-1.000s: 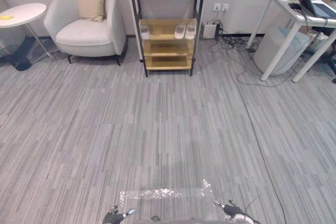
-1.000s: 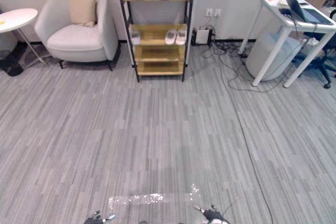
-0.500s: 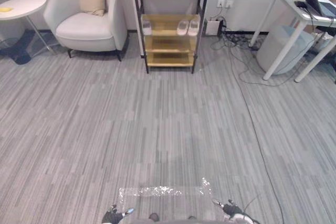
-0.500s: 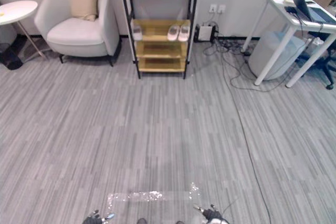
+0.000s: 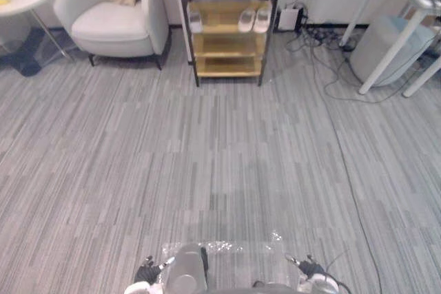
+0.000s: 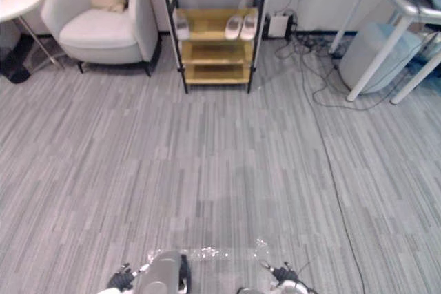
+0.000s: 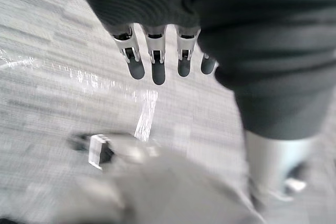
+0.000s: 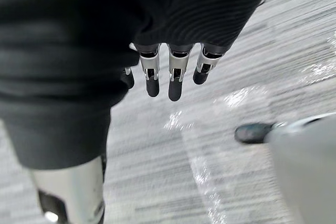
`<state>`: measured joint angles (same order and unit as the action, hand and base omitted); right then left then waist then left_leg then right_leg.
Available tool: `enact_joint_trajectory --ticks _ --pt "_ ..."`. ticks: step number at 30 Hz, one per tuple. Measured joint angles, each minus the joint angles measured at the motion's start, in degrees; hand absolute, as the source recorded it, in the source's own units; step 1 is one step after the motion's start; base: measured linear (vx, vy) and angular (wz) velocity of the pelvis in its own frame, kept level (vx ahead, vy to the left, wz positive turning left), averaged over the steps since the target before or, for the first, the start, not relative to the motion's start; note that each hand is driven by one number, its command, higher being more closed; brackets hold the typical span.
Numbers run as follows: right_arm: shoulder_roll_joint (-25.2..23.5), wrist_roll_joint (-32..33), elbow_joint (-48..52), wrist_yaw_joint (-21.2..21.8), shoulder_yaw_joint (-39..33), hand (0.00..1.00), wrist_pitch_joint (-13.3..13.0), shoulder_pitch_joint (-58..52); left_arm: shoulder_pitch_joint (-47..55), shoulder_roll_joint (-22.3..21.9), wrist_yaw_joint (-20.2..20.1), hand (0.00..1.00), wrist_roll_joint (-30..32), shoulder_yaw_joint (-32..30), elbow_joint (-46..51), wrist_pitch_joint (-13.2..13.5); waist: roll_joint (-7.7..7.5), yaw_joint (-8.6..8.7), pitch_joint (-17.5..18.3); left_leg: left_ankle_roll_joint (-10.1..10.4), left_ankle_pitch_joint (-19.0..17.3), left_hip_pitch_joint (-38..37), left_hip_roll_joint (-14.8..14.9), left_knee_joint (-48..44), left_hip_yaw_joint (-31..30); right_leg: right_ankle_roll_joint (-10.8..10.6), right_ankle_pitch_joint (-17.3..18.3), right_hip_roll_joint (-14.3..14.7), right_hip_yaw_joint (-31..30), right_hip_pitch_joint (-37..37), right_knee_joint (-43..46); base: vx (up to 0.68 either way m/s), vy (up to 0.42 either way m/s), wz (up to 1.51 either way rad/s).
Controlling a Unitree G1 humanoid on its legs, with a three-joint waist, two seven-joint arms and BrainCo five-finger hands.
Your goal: Organize the slippers on the shoe rack
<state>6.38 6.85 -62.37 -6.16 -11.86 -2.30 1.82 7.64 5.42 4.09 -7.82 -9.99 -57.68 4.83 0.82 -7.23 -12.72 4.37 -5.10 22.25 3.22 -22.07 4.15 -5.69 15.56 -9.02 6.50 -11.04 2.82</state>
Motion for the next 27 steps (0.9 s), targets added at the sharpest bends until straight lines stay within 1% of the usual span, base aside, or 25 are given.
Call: enact_joint_trajectory --ticks 1,2,4,5,6,7,8,9,10,11,13,14,15,16,17,18,19,20,21,22,23,24,25,26,27 --pt "-1.63 -0.09 0.17 0.33 1.27 0.0 -0.01 0.43 1.1 0.43 0.29 0.0 -0.46 -0.34 -0.56 -0.1 -2.24 -0.39 0.71 -2.13 -2.29 0.75 -1.48 -4.27 1.61 0.04 0.52 -2.17 -0.92 -1.16 0.83 0.53 0.331 -0.28" --pt "-3.18 -0.14 0.83 0.58 1.26 0.0 -0.19 0.79 0.74 1.23 0.59 0.0 -0.67 -0.17 -0.55 -0.12 -3.57 -0.87 1.46 -3.21 -4.83 1.2 -2.19 -5.71 2.44 -0.4 0.66 -3.49 -1.41 1.63 6.85 0.63 0.341 -0.26" --pt "-4.01 -0.18 0.81 0.63 1.27 0.0 -0.41 1.18 -0.11 1.65 0.6 0.0 -0.68 0.24 -0.51 -0.11 -3.99 -1.2 1.49 -3.76 -6.29 -0.53 -2.27 -5.6 2.92 -2.47 -0.79 -3.94 -3.01 6.08 16.87 0.45 0.219 -0.14" --pt "-4.64 -0.2 0.43 0.89 1.43 0.0 -0.38 0.87 -0.1 2.01 0.63 0.0 -0.66 1.41 -0.56 -0.15 -4.15 -1.1 1.34 -4.84 -7.88 -5.57 -2.81 -4.14 3.36 -7.25 -3.25 -4.01 -5.45 9.96 30.7 0.48 0.204 -0.22" --pt "-4.66 -0.22 0.32 1.04 1.6 0.0 -0.29 0.51 -0.06 2.35 0.63 0.0 -0.64 2.64 -0.48 -0.15 -3.94 -1.03 1.23 -5.35 -8.84 -10.48 -2.98 -2.21 3.95 -8.01 -4.06 -4.11 -4.93 13.19 42.61 0.58 0.236 -0.22" --pt "-4.64 -0.22 0.34 1.06 1.71 0.0 -0.29 0.41 -0.06 2.4 0.63 0.0 -0.63 2.81 -0.45 -0.15 -3.66 -0.96 1.08 -5.46 -8.98 -11.65 -3.1 -1.5 3.99 -7.36 -3.98 -4.21 -4.17 13.92 45.16 0.39 0.122 -0.14" --pt "-4.57 -0.23 0.35 1.11 2.28 0.0 -0.29 0.33 -0.11 2.54 0.64 0.0 -0.63 3.27 -0.34 -0.13 -3.37 -0.51 1.04 -5.68 -9.1 -14.98 -3.22 0.72 3.99 -5.23 -3.27 -4.83 -1.16 15.77 50.5 0.49 0.122 0.05" --pt "-4.48 -0.65 0.5 1.13 3.53 0.0 -0.3 0.53 -0.68 2.66 0.64 0.0 -0.65 3.32 -0.18 0.0 -3.47 0.6 1.17 -5.92 -8.91 -20.38 -3.27 4.85 3.76 -0.77 -1.59 -5.83 4.76 18.51 53.83 0.58 0.098 0.07" --pt "-4.45 -1.31 0.46 1.17 3.66 0.0 -0.33 0.51 -1.46 2.63 0.62 0.0 -0.73 3.22 -0.24 -0.02 -3.42 1.04 1.15 -5.93 -8.91 -23.9 -2.74 7.55 3.69 1.8 -0.04 -5.49 8.65 21.0 51.58 0.57 0.06 0.07" --pt "-4.39 -1.59 0.42 1.16 3.66 0.0 -0.33 0.51 -1.74 2.6 0.61 0.0 -0.73 3.18 -0.22 -0.01 -3.28 1.14 1.09 -5.94 -8.91 -24.94 -2.41 8.24 3.54 2.35 0.41 -4.94 9.64 21.79 49.65 0.45 -0.025 0.03" --pt "-3.7 -2.27 0.47 1.19 3.87 0.0 -0.4 1.16 -3.37 2.15 0.52 0.0 -0.75 3.18 -0.22 -0.01 -2.43 1.61 0.55 -5.94 -8.92 -28.05 -0.6 10.47 3.0 3.55 0.67 -0.62 11.86 25.95 36.54 0.45 -0.073 0.1" --pt "-3.29 -2.27 0.52 1.2 4.21 0.0 -0.42 1.78 -3.98 1.78 0.54 0.0 -0.75 3.18 -0.21 0.01 -2.16 1.99 0.15 -5.9 -8.94 -29.85 0.18 11.74 2.91 3.66 -2.23 2.27 11.24 28.36 26.67 0.36 -0.075 0.13" --pt "-3.25 -2.26 0.52 1.2 4.27 0.0 -0.41 1.84 -4.05 1.72 0.54 0.0 -0.75 3.18 -0.23 0.01 -2.17 2.09 0.03 -5.89 -8.94 -30.42 0.27 12.06 2.93 3.61 -3.61 2.85 10.95 28.69 24.14 0.56 -0.155 0.22" --pt "-3.2 -2.28 0.5 1.23 4.97 0.0 -0.41 1.99 -4.04 1.87 0.55 0.0 -0.79 2.96 -0.19 0.05 -3.11 2.42 -0.35 -5.15 -9.32 -32.46 -0.59 12.86 2.84 4.25 -11.32 4.59 9.14 28.87 13.9 0.47 -0.184 0.3" --pt "-3.22 -2.34 0.48 1.4 5.74 0.0 -0.4 0.91 -3.78 2.78 0.59 0.0 -0.78 2.39 -0.19 0.23 -5.02 2.74 -0.4 -3.08 -10.7 -34.43 -2.27 13.04 1.46 5.43 -20.87 4.34 7.13 28.93 9.88 0.59 -0.246 0.39" --pt "-3.25 -2.08 0.58 1.59 5.75 0.0 -0.45 0.53 -3.82 2.94 0.59 0.0 -0.78 2.2 -0.32 0.4 -6.09 3.09 -0.5 -2.16 -11.29 -35.46 -2.99 13.07 0.82 9.2 -21.61 3.98 6.42 29.3 10.55 0.44 -0.204 0.24" --pt "-1.52 -2.34 0.75 1.52 5.62 0.0 -0.46 2.37 -4.12 1.51 0.6 0.0 -0.75 0.89 -1.04 0.76 -2.31 3.51 -0.72 -1.86 -12.63 -36.16 0.01 12.34 -0.5 8.91 -17.94 5.78 6.98 30.31 15.97 0.44 -0.203 0.12" --pt "-1.02 -2.36 0.99 1.56 5.37 0.0 -0.66 2.59 -4.16 0.44 0.69 0.0 -0.74 0.64 -1.12 0.97 -0.63 4.1 -0.48 -1.59 -13.34 -36.03 1.45 10.1 -1.78 8.15 -14.18 7.19 7.86 29.94 16.34 0.33 -0.142 0.0" --pt "-1.02 -2.36 0.97 1.56 5.3 0.0 -0.67 2.58 -4.17 0.23 0.69 0.0 -0.74 0.46 -1.17 1.0 -0.34 4.1 -0.44 -1.53 -13.41 -35.65 1.86 9.21 -1.94 8.43 -13.78 7.5 8.19 29.79 16.43 0.52 -0.28 0.16" --pt "-1.53 -2.37 0.72 1.6 4.53 0.0 -0.58 2.35 -4.06 -0.71 0.5 0.0 -0.63 -0.34 -1.49 0.86 0.71 4.03 -0.52 -0.87 -13.5 -31.03 4.11 -3.23 -4.45 8.99 -11.35 9.7 9.43 27.05 15.52 0.42 -0.235 0.19" --pt "-1.66 -2.34 1.14 1.56 4.3 0.0 -0.59 1.81 -3.99 -1.35 0.28 0.0 -0.63 -1.53 -1.25 0.79 1.57 4.08 -0.83 1.19 -11.88 -27.23 6.01 -13.46 -5.45 9.44 -10.32 11.13 10.49 24.23 14.33 0.42 -0.235 0.23" --pt "-1.74 -2.31 1.35 1.54 4.29 0.0 -0.59 1.64 -4.0 -1.46 0.27 0.0 -0.64 -1.87 -1.21 0.78 1.79 4.06 -0.97 1.48 -11.02 -26.03 6.63 -16.89 -5.65 9.72 -9.99 11.52 10.62 23.37 13.93 0.26 -0.096 0.24" --pt "-1.79 -2.24 2.17 1.37 4.31 0.0 -0.56 0.86 -3.95 -1.76 0.21 0.0 -0.62 -2.48 -0.55 0.74 2.24 3.81 -1.27 1.59 -8.86 -21.91 8.64 -27.37 -5.65 10.48 -8.5 12.86 10.9 20.56 13.31 0.43 -0.111 0.21" --pt "-2.6 -1.88 3.03 1.01 4.31 0.0 -0.62 0.34 -3.55 -1.47 0.25 0.0 -0.65 -2.7 1.46 0.78 1.62 3.16 -1.89 0.88 -9.51 -15.88 10.43 -38.74 -2.9 12.1 -6.29 13.78 10.98 15.83 12.77 0.51 -0.128 0.19" --pt "-2.79 -1.82 3.03 0.95 4.3 0.0 -0.62 0.39 -3.51 -1.3 0.27 0.0 -0.65 -2.64 1.8 0.81 1.35 2.88 -2.0 0.69 -9.87 -14.64 10.39 -39.66 -2.35 12.27 -5.83 13.77 10.98 14.89 12.55 0.49 -0.121 0.13"
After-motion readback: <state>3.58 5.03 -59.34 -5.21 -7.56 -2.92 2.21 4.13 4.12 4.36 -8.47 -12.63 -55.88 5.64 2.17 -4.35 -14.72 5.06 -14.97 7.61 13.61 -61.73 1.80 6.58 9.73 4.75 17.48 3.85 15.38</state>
